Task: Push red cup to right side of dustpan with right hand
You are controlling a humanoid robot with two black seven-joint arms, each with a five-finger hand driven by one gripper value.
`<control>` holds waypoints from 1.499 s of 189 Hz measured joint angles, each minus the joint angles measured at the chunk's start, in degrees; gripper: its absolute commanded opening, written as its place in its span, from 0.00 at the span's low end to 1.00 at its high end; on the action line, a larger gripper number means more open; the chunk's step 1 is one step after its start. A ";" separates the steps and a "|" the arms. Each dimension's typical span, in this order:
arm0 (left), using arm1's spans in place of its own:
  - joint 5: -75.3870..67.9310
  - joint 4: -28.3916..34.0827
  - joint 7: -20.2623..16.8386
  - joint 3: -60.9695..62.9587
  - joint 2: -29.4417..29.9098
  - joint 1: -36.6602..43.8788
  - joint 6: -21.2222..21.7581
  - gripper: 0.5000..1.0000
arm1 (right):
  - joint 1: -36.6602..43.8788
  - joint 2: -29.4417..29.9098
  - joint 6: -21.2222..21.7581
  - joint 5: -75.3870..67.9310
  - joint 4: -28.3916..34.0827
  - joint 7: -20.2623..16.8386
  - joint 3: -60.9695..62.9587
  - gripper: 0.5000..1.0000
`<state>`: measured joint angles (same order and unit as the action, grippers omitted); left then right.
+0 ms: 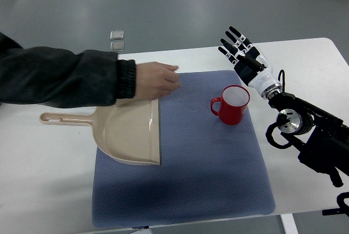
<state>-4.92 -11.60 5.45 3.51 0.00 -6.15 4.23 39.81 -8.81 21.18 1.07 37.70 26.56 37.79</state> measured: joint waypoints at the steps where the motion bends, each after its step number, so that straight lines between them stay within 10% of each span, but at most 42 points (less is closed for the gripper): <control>1: 0.00 0.00 0.00 0.00 0.00 0.00 0.00 1.00 | 0.00 0.00 0.00 0.00 0.00 0.00 0.00 0.87; 130: 0.10 0.09 0.00 0.00 0.00 0.00 0.00 1.00 | 0.07 -9.84 13.28 14.08 1.80 -0.34 -1.20 0.87; 283: -0.02 -0.03 0.00 0.09 0.00 0.00 0.00 1.00 | -6.66 -15.91 13.82 39.86 2.64 8.43 -1.37 0.87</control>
<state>-4.94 -11.63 5.45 3.61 0.00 -6.15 4.23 33.15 -24.72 35.00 40.93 40.35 34.99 36.42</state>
